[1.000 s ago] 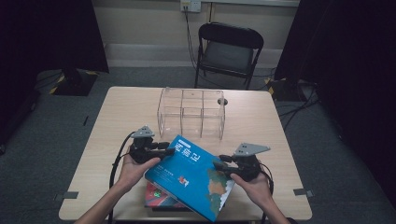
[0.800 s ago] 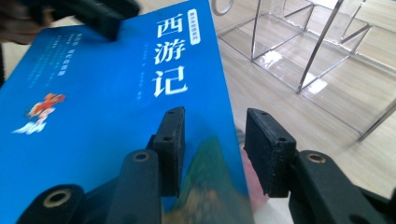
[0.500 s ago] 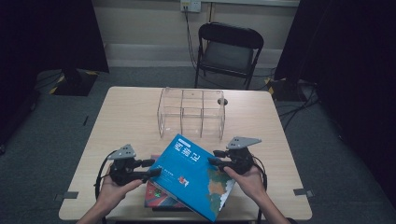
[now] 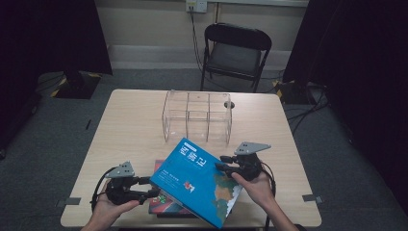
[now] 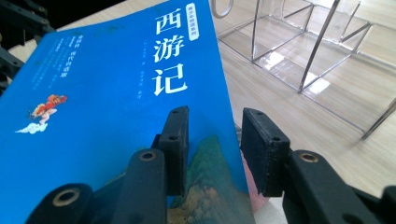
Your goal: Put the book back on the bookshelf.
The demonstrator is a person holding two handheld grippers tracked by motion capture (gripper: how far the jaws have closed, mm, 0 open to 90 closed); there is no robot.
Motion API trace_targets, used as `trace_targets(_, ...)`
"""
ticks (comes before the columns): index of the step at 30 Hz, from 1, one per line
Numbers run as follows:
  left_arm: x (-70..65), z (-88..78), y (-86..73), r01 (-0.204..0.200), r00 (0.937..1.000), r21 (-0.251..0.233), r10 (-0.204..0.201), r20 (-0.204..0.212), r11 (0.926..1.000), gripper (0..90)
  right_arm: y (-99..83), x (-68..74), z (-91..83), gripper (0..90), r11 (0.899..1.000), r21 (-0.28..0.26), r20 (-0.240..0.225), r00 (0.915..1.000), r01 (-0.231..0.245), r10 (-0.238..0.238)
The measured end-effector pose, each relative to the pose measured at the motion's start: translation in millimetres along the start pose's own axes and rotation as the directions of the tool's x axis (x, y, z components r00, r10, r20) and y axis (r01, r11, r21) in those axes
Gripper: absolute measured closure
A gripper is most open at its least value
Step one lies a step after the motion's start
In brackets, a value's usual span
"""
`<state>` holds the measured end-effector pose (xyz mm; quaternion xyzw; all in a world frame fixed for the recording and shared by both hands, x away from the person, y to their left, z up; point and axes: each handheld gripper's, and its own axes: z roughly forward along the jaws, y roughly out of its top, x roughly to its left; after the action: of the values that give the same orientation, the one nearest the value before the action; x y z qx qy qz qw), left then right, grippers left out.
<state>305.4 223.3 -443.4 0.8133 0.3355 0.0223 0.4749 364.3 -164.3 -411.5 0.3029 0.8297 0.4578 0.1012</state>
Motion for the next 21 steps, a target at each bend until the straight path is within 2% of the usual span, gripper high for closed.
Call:
trace_targets(2, 0.2, 0.7, -0.1, -0.002, 1.0, -0.007, 0.002, -0.007, 1.0, 39.8, 0.9, 2.5, -0.5, 62.8, 1.0, 0.011, 0.0, 0.9999, 0.017, -0.017)
trace_targets(5, 1.9, 2.6, 2.8, -0.008, 0.9988, -0.018, 0.007, -0.048, 0.9998, 41.3, 1.3, 2.8, -2.4, 62.8, 0.999, 0.025, 0.007, 0.9996, 0.027, -0.027)
trace_targets(7, 3.0, 3.9, 3.8, 0.004, 0.9984, -0.023, -0.005, -0.056, 0.9997, 41.3, 0.8, 2.2, -3.3, 62.7, 0.999, 0.026, 0.005, 0.9998, 0.019, -0.02)
trace_targets(8, 7.2, 7.7, 7.6, 0.023, 0.9964, -0.031, -0.025, -0.08, 0.9993, 40.8, -1.7, 1.1, -6.3, 62.5, 1.0, 0.023, 0.008, 0.9999, 0.014, -0.014)
trace_targets(11, 8.1, 12.3, 13.1, 0.011, 0.9916, -0.043, -0.016, -0.128, 0.999, 42.7, -4.8, -2.1, -9.0, 62.2, 1.0, 0.015, -0.002, 1.0, -0.008, 0.008)
trace_targets(12, 8.9, 13.8, 13.7, 0.013, 0.9909, -0.051, -0.02, -0.133, 0.9986, 43.1, -6.7, -2.5, -9.7, 62.1, 1.0, 0.005, -0.001, 0.9999, -0.014, 0.014)
trace_targets(14, 13.9, 16.1, 14.6, 0.049, 0.9918, -0.06, -0.056, -0.115, 0.997, 44.1, -10.5, -2.1, -11.6, 61.8, 1.0, -0.013, 0.006, 0.9998, -0.021, 0.021)
trace_targets(16, 14.3, 16.9, 14.8, 0.044, 0.9919, -0.065, -0.051, -0.116, 0.9969, 44.0, -11.4, -1.6, -12.3, 61.5, 1.0, -0.018, 0.01, 0.9997, -0.023, 0.023)
trace_targets(18, 14.3, 16.8, 14.6, 0.044, 0.9919, -0.064, -0.051, -0.116, 0.997, 44.2, -10.2, 1.6, -12.7, 56.9, 1.0, -0.01, 0.022, 0.9997, 0.003, -0.003)
trace_targets(20, 14.3, 16.7, 14.7, 0.032, 0.9919, -0.063, -0.04, -0.121, 0.9975, 44.4, -7.3, 3.4, -11.3, 54.2, 1.0, 0.008, 0.024, 0.9996, 0.014, -0.014)
trace_targets(21, 14.7, 16.9, 14.6, 0.039, 0.9922, -0.065, -0.046, -0.116, 0.9971, 44.2, -5.1, 2.7, -10.9, 53.7, 1.0, 0.021, 0.019, 0.9996, 0.019, -0.019)
